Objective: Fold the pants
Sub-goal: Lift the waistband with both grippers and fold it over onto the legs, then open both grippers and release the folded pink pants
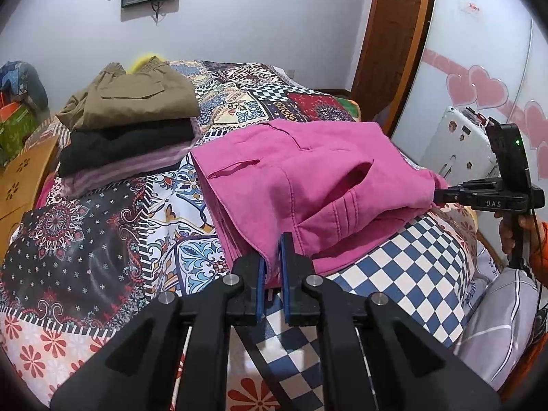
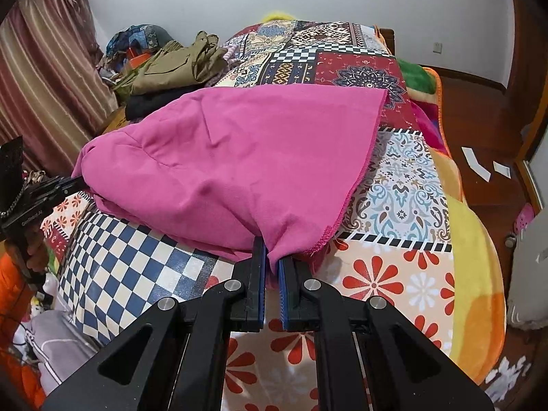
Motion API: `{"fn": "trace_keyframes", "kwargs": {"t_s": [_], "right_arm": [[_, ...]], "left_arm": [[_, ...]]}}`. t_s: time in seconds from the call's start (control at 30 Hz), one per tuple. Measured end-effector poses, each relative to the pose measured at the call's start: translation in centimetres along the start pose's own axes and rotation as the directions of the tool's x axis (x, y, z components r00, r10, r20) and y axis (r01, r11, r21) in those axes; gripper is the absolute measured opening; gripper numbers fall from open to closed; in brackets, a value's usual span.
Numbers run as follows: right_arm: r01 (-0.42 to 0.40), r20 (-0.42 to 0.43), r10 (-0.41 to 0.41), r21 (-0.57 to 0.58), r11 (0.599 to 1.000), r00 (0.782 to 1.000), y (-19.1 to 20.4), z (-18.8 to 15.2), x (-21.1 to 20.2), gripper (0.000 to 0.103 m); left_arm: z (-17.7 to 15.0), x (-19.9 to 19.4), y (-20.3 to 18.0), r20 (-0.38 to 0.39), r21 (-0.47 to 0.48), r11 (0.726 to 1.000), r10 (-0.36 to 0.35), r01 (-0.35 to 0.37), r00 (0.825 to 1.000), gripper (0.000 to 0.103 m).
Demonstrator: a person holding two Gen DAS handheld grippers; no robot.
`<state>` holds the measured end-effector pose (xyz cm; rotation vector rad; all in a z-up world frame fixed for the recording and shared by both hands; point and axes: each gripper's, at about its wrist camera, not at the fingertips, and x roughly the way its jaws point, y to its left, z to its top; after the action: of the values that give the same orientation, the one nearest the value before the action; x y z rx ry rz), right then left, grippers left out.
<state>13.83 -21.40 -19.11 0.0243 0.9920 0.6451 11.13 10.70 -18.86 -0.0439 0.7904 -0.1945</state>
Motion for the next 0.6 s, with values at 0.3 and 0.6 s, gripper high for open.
{"fn": "trace_keyframes", "kwargs": {"t_s": [0.3, 0.6], "right_arm": [[0.102, 0.001, -0.102, -0.053, 0.993, 0.995, 0.2, 1.0, -3.6, 0.026], [0.006, 0.183, 0.013, -0.104, 0.995, 0.983, 5.0, 6.8, -6.4, 0.036]], "left_arm": [[2.0, -3.5, 1.7, -0.011, -0.045, 0.991, 0.129, -0.129, 0.992, 0.035], [6.6, -3.2, 0.5, 0.036, -0.085, 0.986, 0.145, -0.141, 0.989, 0.037]]}}
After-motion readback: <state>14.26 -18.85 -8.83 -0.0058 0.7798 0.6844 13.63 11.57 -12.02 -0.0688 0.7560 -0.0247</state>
